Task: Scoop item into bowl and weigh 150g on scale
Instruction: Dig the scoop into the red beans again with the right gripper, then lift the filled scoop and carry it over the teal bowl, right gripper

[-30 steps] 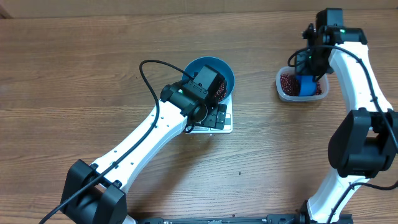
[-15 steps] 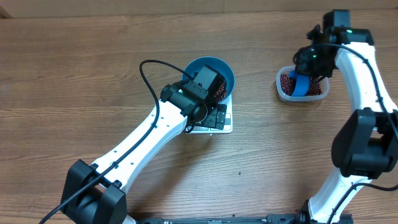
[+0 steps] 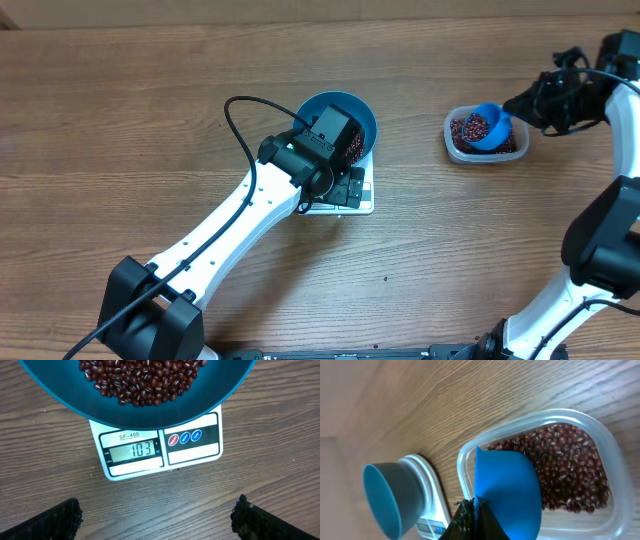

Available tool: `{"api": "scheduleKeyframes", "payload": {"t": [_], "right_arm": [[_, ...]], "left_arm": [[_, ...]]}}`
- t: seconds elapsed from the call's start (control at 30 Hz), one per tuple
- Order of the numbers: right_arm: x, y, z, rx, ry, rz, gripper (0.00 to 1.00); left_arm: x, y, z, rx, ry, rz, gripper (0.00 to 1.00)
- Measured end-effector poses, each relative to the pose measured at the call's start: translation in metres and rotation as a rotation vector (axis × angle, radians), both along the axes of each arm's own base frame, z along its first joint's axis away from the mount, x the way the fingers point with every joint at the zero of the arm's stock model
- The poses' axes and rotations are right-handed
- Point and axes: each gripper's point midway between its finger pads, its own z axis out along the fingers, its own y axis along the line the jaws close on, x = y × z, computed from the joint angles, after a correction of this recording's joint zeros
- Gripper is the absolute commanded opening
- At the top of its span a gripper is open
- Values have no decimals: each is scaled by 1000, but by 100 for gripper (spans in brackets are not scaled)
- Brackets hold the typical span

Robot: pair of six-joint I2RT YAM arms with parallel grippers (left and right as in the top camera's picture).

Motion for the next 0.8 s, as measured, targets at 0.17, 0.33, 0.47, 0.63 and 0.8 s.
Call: {"api": "scheduleKeyframes", "payload": {"t": [0.17, 0.33, 0.47, 0.63, 0.8], "right_arm": [[-4, 0, 2, 33, 11, -7, 4], [-8, 3, 3, 55, 25, -4, 4], [-10, 6, 4, 70, 32, 2, 4], [-9, 18, 22, 150, -12, 39, 4], [-5, 33, 50, 213, -96, 81, 4]], "left_arm": [[0, 0, 0, 0, 0, 0, 99], [0, 0, 0, 0, 0, 0, 99], [0, 0, 0, 0, 0, 0, 100], [0, 0, 0, 0, 0, 0, 100], [0, 0, 0, 0, 0, 0, 99]]}}
